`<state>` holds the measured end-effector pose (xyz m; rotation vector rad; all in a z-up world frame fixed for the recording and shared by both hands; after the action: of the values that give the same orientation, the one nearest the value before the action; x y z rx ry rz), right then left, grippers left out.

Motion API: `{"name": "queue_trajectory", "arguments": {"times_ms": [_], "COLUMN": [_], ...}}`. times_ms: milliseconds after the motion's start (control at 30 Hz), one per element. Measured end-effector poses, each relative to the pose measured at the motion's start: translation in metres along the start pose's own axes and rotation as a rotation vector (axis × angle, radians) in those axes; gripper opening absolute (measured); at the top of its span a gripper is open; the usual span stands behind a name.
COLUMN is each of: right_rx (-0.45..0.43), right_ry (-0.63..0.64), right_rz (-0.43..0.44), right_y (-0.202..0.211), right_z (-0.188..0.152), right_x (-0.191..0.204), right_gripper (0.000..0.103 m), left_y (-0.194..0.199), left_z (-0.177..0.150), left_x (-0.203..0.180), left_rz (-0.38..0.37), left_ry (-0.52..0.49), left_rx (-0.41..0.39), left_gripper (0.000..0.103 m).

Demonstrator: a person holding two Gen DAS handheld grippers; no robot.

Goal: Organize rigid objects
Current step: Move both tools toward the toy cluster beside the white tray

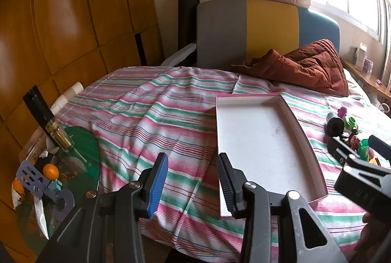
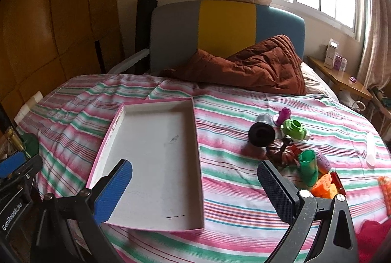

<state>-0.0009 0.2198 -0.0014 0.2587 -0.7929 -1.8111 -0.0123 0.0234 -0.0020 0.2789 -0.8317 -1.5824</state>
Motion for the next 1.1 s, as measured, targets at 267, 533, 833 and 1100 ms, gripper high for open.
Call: {"name": "queue_trajectory", "arguments": {"times_ms": [267, 533, 833, 1100], "right_rx": [-0.02, -0.031, -0.037, -0.029], "right_ry": [-0.016, -0.048, -0.037, -0.017], "right_rz": [-0.018, -0.07, -0.111, -0.131], "right_y": [0.001, -0.002, -0.005, -0.005], "right_z": [0.01, 0.021, 0.026, 0.035], "right_x": [-0.021, -0.048, -0.066, -0.102], "right_gripper": [0.103, 0.103, 0.103, 0.103], "left_y": [-0.001, -0.01, -0.016, -0.021], "left_z": [-0.002, -0.007, -0.009, -0.002], "left_x": [-0.005, -0.014, -0.021, -0.036], "left_rz": [-0.013, -0.079, -0.199, -0.246], "left_ry": [-0.016, -0.044, -0.054, -0.087], "left_rx": [0.008, 0.024, 0.021, 0.04], "left_gripper": [0.042, 0.042, 0.042, 0.042]}}
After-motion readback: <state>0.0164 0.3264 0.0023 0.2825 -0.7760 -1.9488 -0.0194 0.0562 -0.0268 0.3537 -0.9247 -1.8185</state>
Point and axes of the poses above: each gripper's, at about its wrist camera, not at the fingertips, and y roughly against the way its jaws point, x to its left, z to its top, the point moved 3 cm from there along -y, roughly the way its jaws point, and after that the axes turned 14 degrees about -y, right-handed, at the moved point
